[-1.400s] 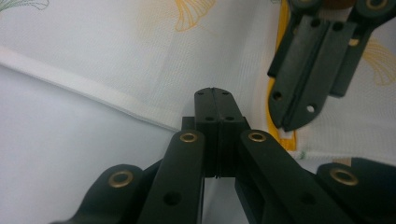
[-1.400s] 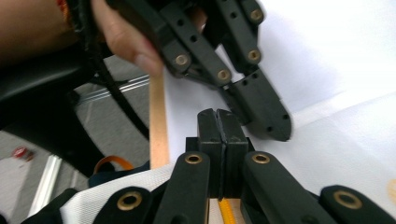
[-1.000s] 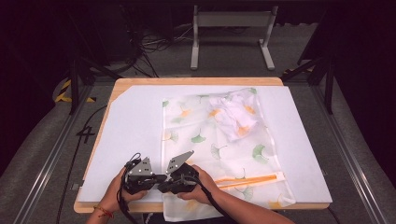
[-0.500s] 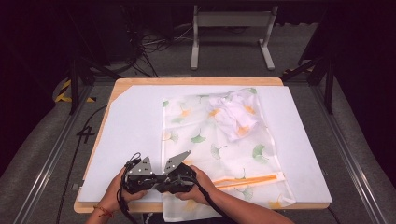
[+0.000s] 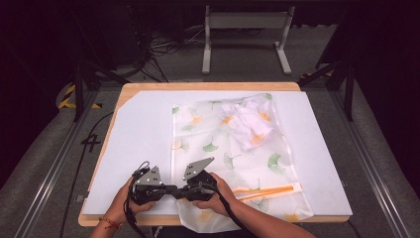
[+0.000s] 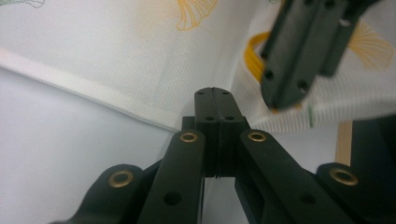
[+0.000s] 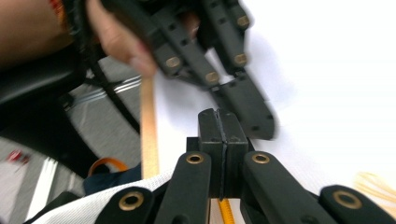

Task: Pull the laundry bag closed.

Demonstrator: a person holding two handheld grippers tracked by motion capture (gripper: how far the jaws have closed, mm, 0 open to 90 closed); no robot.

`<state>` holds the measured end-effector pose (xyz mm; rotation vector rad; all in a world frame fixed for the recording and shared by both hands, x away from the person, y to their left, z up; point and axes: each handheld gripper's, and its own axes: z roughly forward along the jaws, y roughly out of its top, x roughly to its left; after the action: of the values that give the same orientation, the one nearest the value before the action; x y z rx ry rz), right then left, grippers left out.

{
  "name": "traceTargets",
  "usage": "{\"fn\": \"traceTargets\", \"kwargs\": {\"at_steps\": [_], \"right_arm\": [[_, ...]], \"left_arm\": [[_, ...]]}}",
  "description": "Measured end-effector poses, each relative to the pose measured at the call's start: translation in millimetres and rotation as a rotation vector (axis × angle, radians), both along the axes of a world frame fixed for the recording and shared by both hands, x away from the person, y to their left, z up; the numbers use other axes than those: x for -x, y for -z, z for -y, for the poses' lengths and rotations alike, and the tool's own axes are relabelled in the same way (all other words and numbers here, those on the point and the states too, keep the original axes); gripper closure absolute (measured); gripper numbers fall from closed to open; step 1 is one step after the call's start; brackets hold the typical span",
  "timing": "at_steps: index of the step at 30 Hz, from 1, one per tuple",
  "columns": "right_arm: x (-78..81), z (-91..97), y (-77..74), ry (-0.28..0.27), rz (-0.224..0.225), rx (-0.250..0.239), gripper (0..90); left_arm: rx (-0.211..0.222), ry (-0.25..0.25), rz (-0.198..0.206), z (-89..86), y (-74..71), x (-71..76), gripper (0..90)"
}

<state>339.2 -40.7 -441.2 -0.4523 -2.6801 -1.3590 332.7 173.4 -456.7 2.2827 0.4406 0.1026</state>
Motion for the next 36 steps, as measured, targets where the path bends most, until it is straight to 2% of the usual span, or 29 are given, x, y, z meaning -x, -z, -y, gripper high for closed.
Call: {"fn": "traceTargets", "kwargs": {"at_steps": [6,7,9,11,15,18,25,27,36], "right_arm": [[3.4,3.4,2.0,0.025,0.019,-0.008,90.0],[5.7,3.4,1.8,0.028,0.039,-0.005,90.0],[7.2,3.9,2.9,0.036,0.047,-0.007,90.0],[6.4,5.5,4.4,0.058,0.028,-0.006,90.0],[4.8,10.5,5.8,0.097,0.020,-0.030,90.0],[8.3,9.1,5.9,0.089,0.033,-0.024,90.0],[6.2,11.2,5.5,0.097,0.011,-0.041,90.0],[6.6,11.2,5.3,0.106,0.019,-0.044,90.0],[7.8,6.1,5.5,0.051,0.009,-0.049,90.0]], "left_arm": [[-0.004,0.004,0.003,0.1,-0.4,-0.2,90.0],[-0.003,0.005,0.003,0.0,-0.3,-0.2,90.0],[0.004,0.001,-0.003,-0.8,0.2,-0.1,90.0],[-0.003,0.007,0.003,-0.6,-0.4,-0.5,90.0],[-0.003,0.009,0.007,-0.7,-0.3,-0.3,90.0],[0.000,0.010,0.005,-1.3,-0.2,-1.0,90.0],[-0.002,0.005,0.008,-2.5,-0.4,-0.9,90.0],[-0.004,0.006,0.009,-2.2,-0.5,-0.9,90.0],[-0.004,0.002,0.016,-1.7,-0.3,0.2,90.0]]}}
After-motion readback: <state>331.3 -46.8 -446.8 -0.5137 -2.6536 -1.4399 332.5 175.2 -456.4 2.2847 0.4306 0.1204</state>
